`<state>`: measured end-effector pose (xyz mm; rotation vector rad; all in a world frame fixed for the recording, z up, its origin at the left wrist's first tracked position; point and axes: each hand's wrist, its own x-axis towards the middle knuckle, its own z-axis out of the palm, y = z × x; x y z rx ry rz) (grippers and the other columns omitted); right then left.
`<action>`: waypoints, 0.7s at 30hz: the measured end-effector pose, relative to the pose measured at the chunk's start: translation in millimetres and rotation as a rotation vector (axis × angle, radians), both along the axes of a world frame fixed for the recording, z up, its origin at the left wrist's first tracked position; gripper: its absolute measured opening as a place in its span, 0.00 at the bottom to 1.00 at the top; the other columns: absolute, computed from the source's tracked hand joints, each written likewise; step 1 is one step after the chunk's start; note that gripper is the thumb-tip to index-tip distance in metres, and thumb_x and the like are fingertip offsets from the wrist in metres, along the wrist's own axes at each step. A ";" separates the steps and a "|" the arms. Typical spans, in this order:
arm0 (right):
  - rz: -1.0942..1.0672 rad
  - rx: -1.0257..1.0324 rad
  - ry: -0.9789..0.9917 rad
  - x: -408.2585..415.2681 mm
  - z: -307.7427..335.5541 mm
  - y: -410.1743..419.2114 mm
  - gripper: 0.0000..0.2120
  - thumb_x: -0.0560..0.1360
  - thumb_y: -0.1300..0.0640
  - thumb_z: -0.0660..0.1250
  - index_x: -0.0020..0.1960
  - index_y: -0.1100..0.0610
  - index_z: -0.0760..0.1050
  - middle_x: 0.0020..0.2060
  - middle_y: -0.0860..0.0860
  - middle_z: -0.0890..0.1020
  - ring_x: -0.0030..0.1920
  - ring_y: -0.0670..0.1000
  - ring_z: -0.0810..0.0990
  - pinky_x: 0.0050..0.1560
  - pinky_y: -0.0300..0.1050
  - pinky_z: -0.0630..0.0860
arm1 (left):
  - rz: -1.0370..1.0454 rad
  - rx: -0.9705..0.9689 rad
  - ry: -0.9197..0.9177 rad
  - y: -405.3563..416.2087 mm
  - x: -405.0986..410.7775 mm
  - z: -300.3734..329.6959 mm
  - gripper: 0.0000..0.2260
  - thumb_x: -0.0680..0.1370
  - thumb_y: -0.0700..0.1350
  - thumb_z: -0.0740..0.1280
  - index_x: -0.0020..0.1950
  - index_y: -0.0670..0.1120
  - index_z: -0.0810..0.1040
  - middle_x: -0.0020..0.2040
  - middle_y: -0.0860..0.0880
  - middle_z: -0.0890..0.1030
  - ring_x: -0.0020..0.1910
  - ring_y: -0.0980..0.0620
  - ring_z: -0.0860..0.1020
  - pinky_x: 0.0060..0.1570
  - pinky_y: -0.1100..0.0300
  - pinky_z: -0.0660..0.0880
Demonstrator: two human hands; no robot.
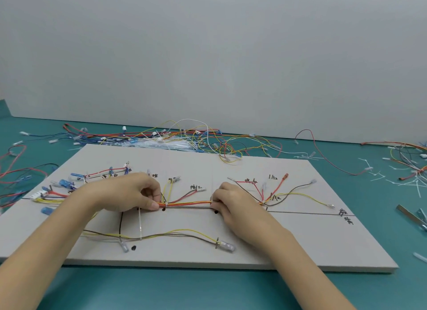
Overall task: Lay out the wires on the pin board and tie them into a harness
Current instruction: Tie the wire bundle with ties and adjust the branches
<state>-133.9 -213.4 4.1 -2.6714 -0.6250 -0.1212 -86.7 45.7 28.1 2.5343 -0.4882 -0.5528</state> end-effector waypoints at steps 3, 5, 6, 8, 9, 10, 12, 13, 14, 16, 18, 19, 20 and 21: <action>-0.003 -0.007 0.021 -0.3 1.5 -1.8 0.10 0.81 0.60 0.58 0.49 0.62 0.76 0.48 0.56 0.74 0.51 0.55 0.72 0.53 0.49 0.69 | -0.015 -0.023 0.007 -2.6 -1.0 -0.5 0.04 0.77 0.41 0.70 0.43 0.48 0.79 0.38 0.54 0.79 0.36 0.60 0.74 0.41 0.66 0.70; -0.020 0.010 0.041 -2.0 1.5 -11.3 0.09 0.81 0.60 0.59 0.46 0.61 0.76 0.47 0.54 0.74 0.49 0.54 0.73 0.52 0.48 0.69 | -0.033 -0.050 0.005 -10.5 -3.9 -2.4 0.04 0.77 0.42 0.70 0.43 0.49 0.79 0.37 0.54 0.78 0.35 0.61 0.73 0.40 0.68 0.69; -0.036 0.019 0.050 -2.9 1.9 -18.9 0.09 0.80 0.60 0.60 0.45 0.60 0.77 0.46 0.53 0.74 0.49 0.53 0.73 0.52 0.48 0.69 | -0.045 -0.062 -0.003 -17.2 -5.6 -4.2 0.04 0.77 0.42 0.70 0.43 0.49 0.79 0.37 0.55 0.78 0.34 0.62 0.73 0.40 0.68 0.69; -0.077 0.031 0.076 -5.2 3.6 -36.7 0.08 0.79 0.59 0.63 0.42 0.57 0.77 0.44 0.51 0.75 0.46 0.50 0.73 0.51 0.45 0.69 | -0.076 -0.074 -0.038 -34.9 -9.6 -8.8 0.05 0.78 0.43 0.69 0.42 0.50 0.77 0.37 0.56 0.77 0.33 0.65 0.72 0.38 0.70 0.69; -0.098 0.033 0.093 -6.4 5.0 -45.4 0.08 0.78 0.59 0.64 0.40 0.55 0.77 0.43 0.50 0.75 0.45 0.49 0.73 0.49 0.44 0.69 | -0.092 -0.070 -0.074 -44.2 -11.8 -11.1 0.06 0.78 0.43 0.69 0.42 0.51 0.77 0.37 0.56 0.77 0.34 0.64 0.72 0.38 0.70 0.69; -0.121 0.035 0.110 -7.0 6.8 -53.7 0.09 0.78 0.59 0.66 0.39 0.54 0.76 0.43 0.49 0.76 0.44 0.47 0.73 0.48 0.42 0.68 | -0.109 -0.064 -0.126 -53.1 -14.0 -13.6 0.07 0.78 0.44 0.69 0.41 0.52 0.76 0.38 0.56 0.77 0.35 0.63 0.72 0.39 0.68 0.69; -0.171 0.050 0.138 -8.6 9.1 -68.8 0.11 0.77 0.59 0.67 0.36 0.51 0.76 0.42 0.48 0.76 0.41 0.44 0.73 0.45 0.38 0.67 | -0.139 -0.051 -0.247 -69.4 -19.1 -19.6 0.08 0.78 0.46 0.68 0.41 0.55 0.73 0.42 0.56 0.76 0.41 0.61 0.71 0.45 0.63 0.69; -0.195 0.063 0.149 -9.4 10.2 -75.6 0.11 0.76 0.58 0.68 0.35 0.51 0.75 0.42 0.47 0.76 0.40 0.42 0.72 0.43 0.35 0.66 | -0.142 -0.048 -0.303 -77.0 -21.9 -22.6 0.08 0.79 0.48 0.67 0.42 0.56 0.72 0.43 0.57 0.75 0.44 0.59 0.70 0.50 0.60 0.69; -0.217 0.078 0.157 -10.3 11.0 -81.4 0.12 0.76 0.58 0.69 0.34 0.50 0.76 0.41 0.47 0.77 0.40 0.41 0.72 0.41 0.33 0.65 | -0.135 -0.048 -0.350 -83.9 -24.5 -25.4 0.07 0.79 0.49 0.66 0.43 0.57 0.71 0.44 0.58 0.74 0.48 0.57 0.68 0.53 0.57 0.67; -0.261 0.089 0.157 -10.3 11.8 -89.9 0.11 0.75 0.58 0.69 0.35 0.50 0.77 0.40 0.46 0.77 0.39 0.42 0.72 0.39 0.33 0.64 | -0.104 -0.054 -0.426 -96.0 -28.6 -30.3 0.06 0.80 0.50 0.64 0.45 0.57 0.69 0.45 0.59 0.71 0.51 0.55 0.65 0.56 0.55 0.65; -0.296 0.094 0.129 -9.6 11.2 -92.4 0.07 0.74 0.56 0.71 0.37 0.52 0.79 0.41 0.45 0.76 0.43 0.44 0.73 0.41 0.35 0.66 | -0.080 -0.065 -0.467 -102.9 -31.3 -33.7 0.06 0.81 0.50 0.63 0.45 0.56 0.67 0.45 0.59 0.68 0.52 0.54 0.64 0.57 0.55 0.63; -0.301 0.107 0.118 -9.7 10.5 -91.9 0.05 0.73 0.55 0.72 0.38 0.52 0.80 0.42 0.45 0.77 0.45 0.45 0.74 0.44 0.38 0.67 | -0.077 -0.069 -0.484 -104.3 -32.0 -35.0 0.06 0.81 0.50 0.63 0.46 0.56 0.67 0.45 0.59 0.67 0.52 0.54 0.64 0.57 0.55 0.63; -0.294 0.120 0.111 -9.6 9.4 -90.7 0.04 0.72 0.55 0.73 0.39 0.52 0.80 0.43 0.44 0.77 0.48 0.46 0.74 0.48 0.41 0.69 | -0.076 -0.072 -0.499 -104.5 -33.0 -36.0 0.06 0.81 0.50 0.62 0.46 0.56 0.66 0.45 0.59 0.67 0.52 0.54 0.64 0.57 0.55 0.63; -0.282 0.129 0.103 -9.7 8.2 -89.5 0.04 0.72 0.55 0.73 0.40 0.51 0.81 0.44 0.44 0.77 0.49 0.46 0.74 0.51 0.42 0.69 | -0.076 -0.077 -0.510 -104.0 -34.0 -36.8 0.06 0.81 0.49 0.62 0.47 0.56 0.66 0.45 0.58 0.67 0.51 0.55 0.63 0.57 0.56 0.62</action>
